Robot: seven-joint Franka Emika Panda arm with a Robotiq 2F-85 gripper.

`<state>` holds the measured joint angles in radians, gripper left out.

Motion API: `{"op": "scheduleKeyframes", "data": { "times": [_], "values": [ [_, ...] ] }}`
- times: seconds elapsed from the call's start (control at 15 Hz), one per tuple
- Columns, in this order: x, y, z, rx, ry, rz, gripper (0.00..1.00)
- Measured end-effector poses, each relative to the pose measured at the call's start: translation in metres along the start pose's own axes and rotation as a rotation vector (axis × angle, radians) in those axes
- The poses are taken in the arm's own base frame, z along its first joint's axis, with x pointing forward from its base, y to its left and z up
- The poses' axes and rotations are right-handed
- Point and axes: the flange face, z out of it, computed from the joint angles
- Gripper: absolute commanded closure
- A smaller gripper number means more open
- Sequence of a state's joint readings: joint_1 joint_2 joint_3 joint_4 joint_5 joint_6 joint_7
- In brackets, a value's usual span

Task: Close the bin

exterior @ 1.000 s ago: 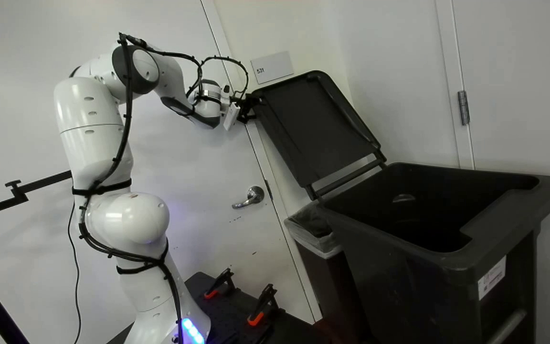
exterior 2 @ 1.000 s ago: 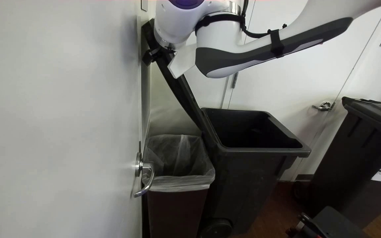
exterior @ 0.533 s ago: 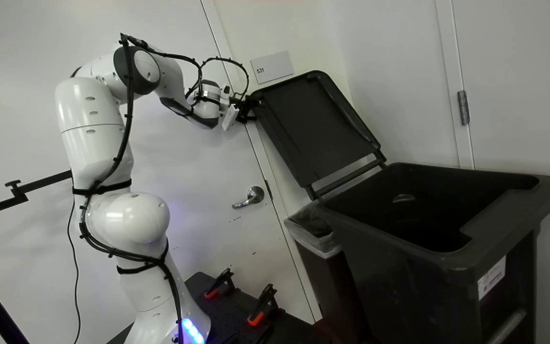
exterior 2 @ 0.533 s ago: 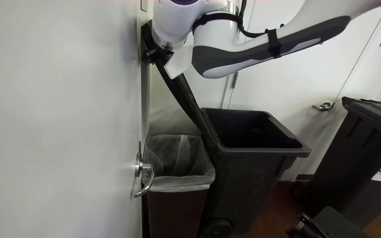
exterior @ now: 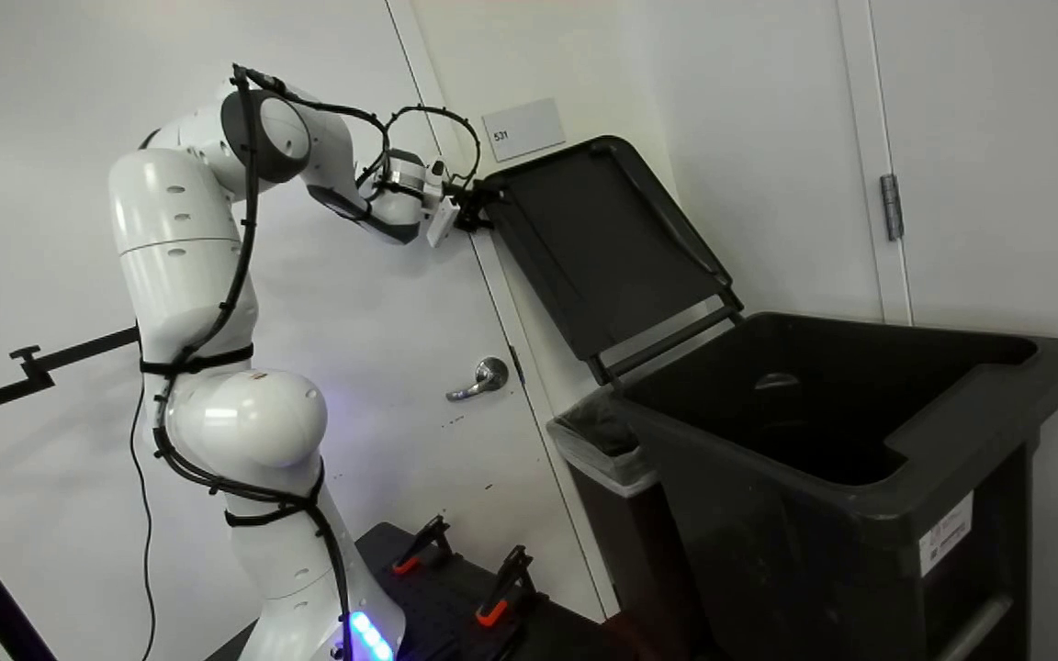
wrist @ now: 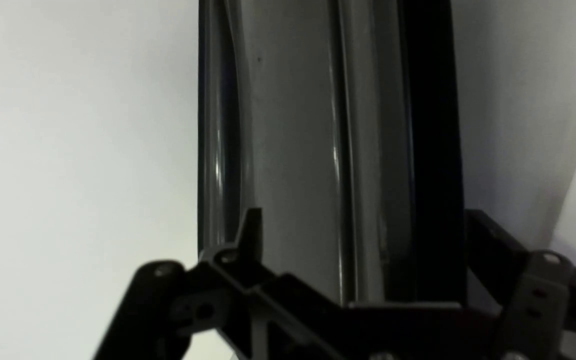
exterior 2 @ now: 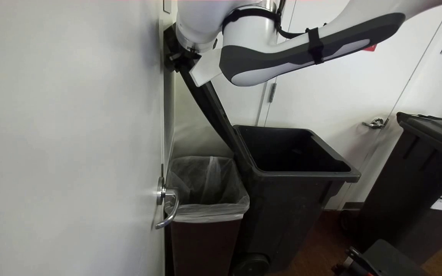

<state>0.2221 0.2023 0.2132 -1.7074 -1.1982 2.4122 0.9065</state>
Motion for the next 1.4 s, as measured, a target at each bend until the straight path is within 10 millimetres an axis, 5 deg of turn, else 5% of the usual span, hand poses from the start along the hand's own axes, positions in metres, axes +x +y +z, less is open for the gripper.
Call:
{"op": "scheduleKeyframes", "data": {
  "times": [0.33, 0.4, 0.47, 0.93, 1.4],
  "values": [
    [0.0, -0.004, 0.009, -0.014, -0.008, -0.008, 0.0],
    [0.0, -0.004, 0.009, -0.02, -0.01, -0.011, 0.25],
    [0.0, -0.004, 0.009, -0.024, -0.011, -0.013, 0.26],
    [-0.001, -0.011, 0.007, -0.017, -0.009, -0.014, 0.77],
    [-0.001, 0.007, 0.001, -0.01, -0.029, 0.07, 0.77]
  ]
}}
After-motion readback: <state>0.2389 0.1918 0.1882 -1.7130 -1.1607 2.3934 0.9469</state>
